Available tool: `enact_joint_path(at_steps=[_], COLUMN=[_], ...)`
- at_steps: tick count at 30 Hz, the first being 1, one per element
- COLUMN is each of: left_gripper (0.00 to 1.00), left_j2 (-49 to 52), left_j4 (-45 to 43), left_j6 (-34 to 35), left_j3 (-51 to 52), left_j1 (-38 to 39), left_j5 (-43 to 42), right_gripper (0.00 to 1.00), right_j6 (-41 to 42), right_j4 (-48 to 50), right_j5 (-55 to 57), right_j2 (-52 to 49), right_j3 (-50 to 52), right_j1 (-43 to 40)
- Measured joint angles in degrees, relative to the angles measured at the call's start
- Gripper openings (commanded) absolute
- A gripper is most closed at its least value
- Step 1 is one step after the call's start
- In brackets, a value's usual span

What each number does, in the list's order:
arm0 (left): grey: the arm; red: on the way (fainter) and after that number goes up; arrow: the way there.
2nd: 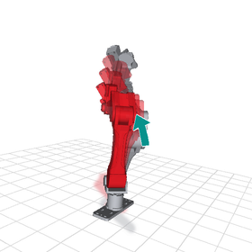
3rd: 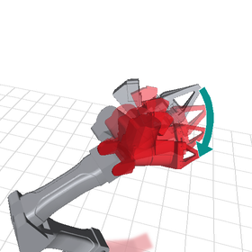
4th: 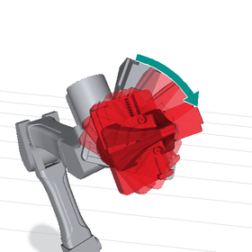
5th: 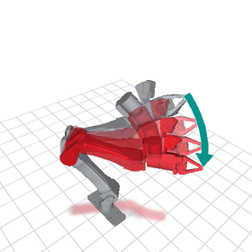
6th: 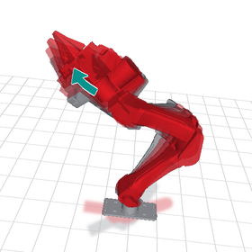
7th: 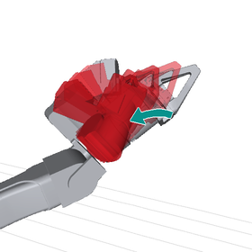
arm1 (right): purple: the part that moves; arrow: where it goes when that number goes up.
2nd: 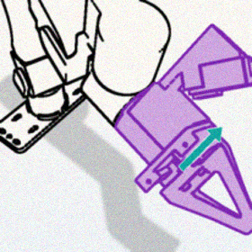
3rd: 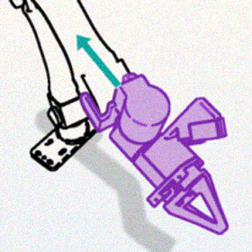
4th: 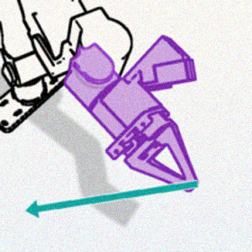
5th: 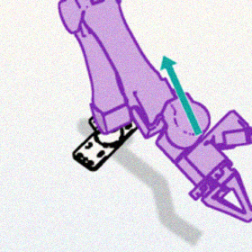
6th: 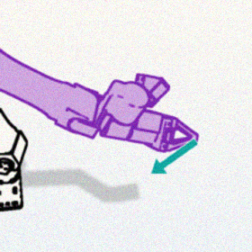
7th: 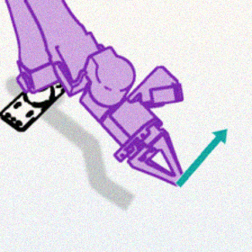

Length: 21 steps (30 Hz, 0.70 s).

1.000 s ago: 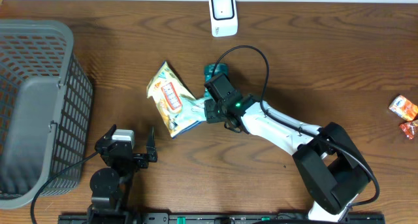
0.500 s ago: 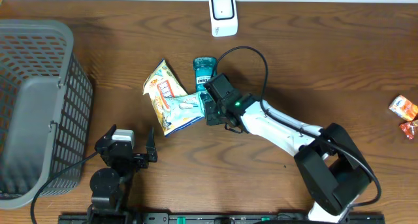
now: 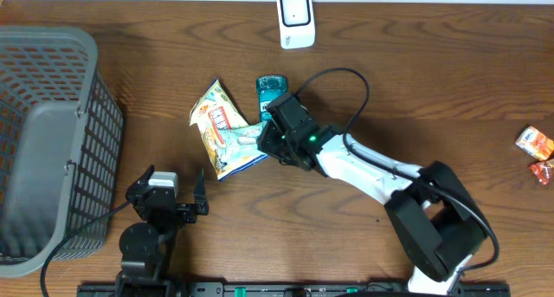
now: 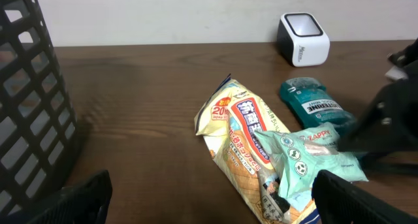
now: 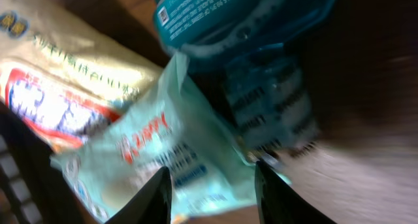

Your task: Scan the item barcode

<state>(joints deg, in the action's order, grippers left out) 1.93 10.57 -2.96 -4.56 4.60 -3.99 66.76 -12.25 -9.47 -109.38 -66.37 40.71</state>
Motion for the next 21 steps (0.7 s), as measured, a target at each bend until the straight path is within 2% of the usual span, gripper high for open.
enact_joint_path(at_steps=[5, 9, 13, 15, 16, 19, 21], left_gripper=[0.98, 0.98, 0.98, 0.98, 0.98, 0.98, 0.98], left_j2=[0.00, 0.00, 0.00, 0.00, 0.00, 0.00, 0.00], left_j4=[0.00, 0.00, 0.00, 0.00, 0.00, 0.00, 0.00], left_j6=[0.00, 0.00, 0.00, 0.02, 0.00, 0.00, 0.00], left_j3=[0.00, 0.00, 0.00, 0.00, 0.00, 0.00, 0.00], left_j1=[0.00, 0.00, 0.00, 0.00, 0.00, 0.00, 0.00], left_j5=[-0.02, -0.02, -0.02, 0.00, -0.02, 0.00, -0.02], right_gripper=[0.37, 0.51, 0.60, 0.60, 0.57, 0.03, 0.01], right_j6=[7.72, 11.37, 13.84, 14.21, 14.23, 14.12, 13.92], right_j4=[2.89, 3.96, 5.79, 6.25, 6.29, 6.03, 6.25], right_j5=[-0.22, -0.26, -1.09, -1.38, -1.38, -1.42, -1.38], right_j2=[-2.19, -4.00, -5.84, -6.16, -6.27, -6.56, -7.45], right_j3=[0.00, 0.00, -1.01, -1.53, -1.64, -1.77, -1.68], right_j1=[0.42, 0.81, 1.68, 2.14, 2.38, 2.71, 2.73])
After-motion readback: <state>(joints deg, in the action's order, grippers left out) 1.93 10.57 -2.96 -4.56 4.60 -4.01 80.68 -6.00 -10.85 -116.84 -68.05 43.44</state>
